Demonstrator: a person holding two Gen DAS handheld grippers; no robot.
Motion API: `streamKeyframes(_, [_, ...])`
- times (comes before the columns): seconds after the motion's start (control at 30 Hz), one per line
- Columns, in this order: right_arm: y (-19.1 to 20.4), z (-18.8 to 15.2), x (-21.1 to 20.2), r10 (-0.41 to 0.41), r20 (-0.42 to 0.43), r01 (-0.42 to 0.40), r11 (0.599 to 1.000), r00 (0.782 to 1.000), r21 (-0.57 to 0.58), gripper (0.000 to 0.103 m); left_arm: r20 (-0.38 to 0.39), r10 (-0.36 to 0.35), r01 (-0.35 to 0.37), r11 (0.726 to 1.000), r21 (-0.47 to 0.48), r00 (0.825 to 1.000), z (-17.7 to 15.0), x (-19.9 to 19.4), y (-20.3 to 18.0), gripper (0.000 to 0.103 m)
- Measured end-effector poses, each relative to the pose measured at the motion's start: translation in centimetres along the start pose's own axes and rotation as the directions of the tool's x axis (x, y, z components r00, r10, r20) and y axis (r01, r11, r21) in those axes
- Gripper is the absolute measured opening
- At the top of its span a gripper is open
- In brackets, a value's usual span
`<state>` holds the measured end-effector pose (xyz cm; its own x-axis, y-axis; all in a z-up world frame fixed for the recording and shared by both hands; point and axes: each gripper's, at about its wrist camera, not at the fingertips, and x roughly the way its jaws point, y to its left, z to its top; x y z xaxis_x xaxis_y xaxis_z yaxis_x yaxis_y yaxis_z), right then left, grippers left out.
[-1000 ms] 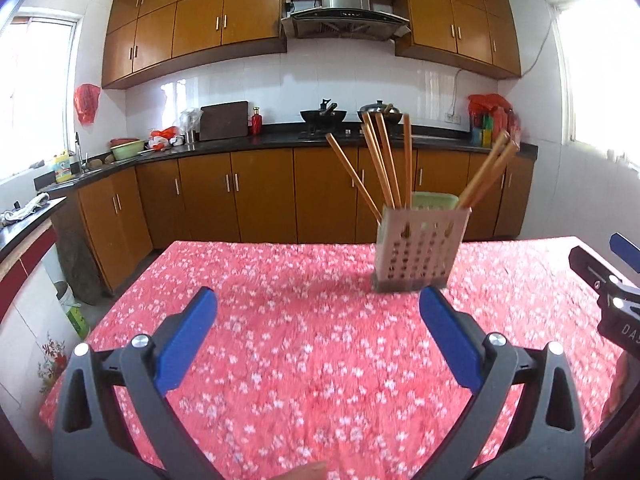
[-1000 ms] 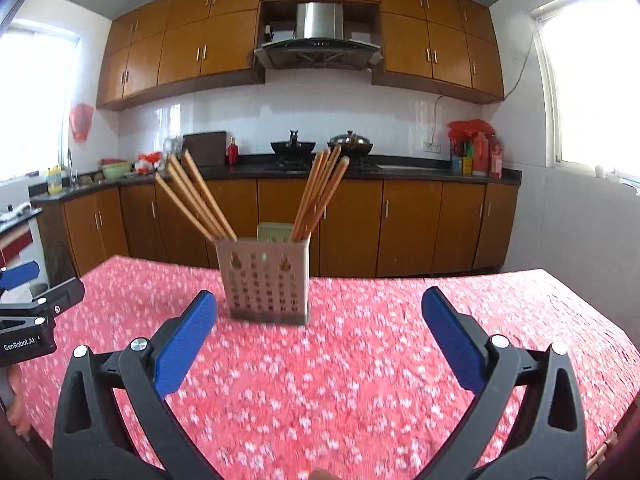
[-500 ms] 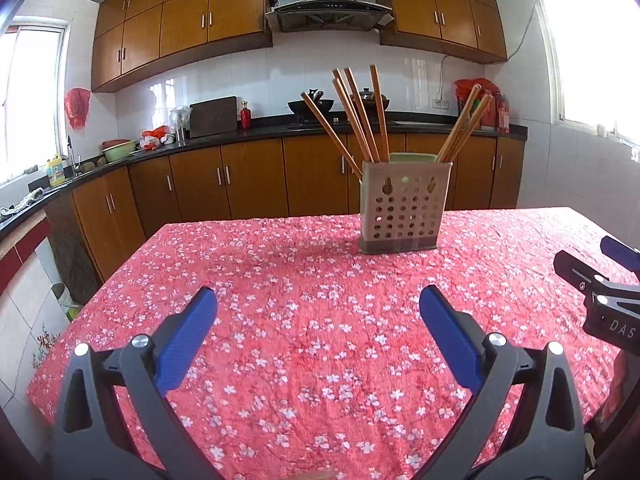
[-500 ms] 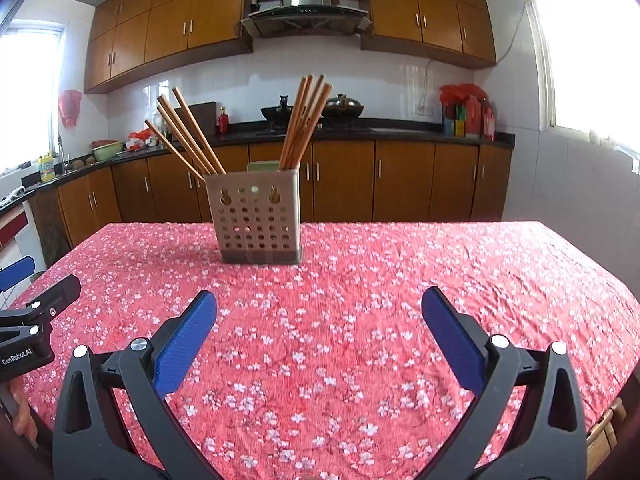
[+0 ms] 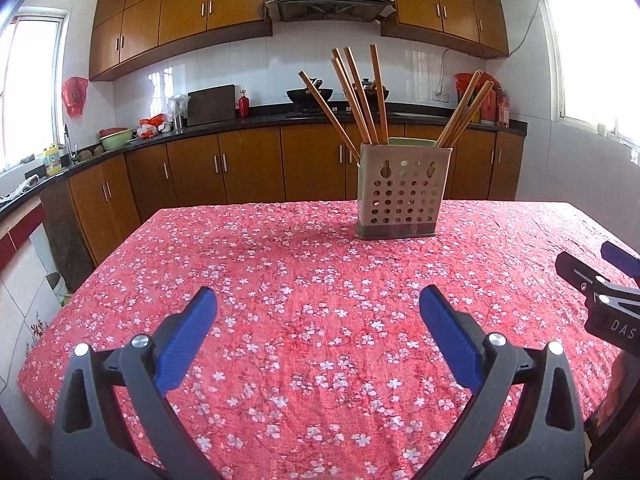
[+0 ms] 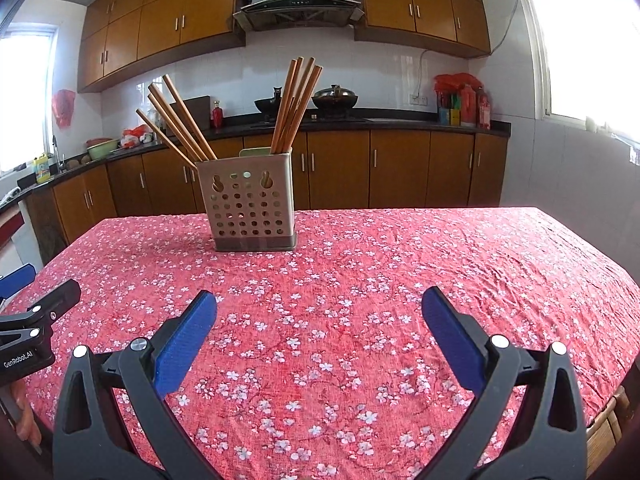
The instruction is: Organize utensils
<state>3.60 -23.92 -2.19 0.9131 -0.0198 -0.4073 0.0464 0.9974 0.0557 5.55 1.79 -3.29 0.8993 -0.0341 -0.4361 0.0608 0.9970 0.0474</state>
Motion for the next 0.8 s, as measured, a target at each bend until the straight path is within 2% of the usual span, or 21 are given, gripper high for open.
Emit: streamKeyframes(0.8, [-0.15, 0.01, 0.04, 0.004, -0.005, -0.004, 1.0, 1.0, 0.001, 0.101, -0.011, -0.01, 0.01, 1.0, -0.01, 1.0, 0.04, 0.34, -0.57, 0.099])
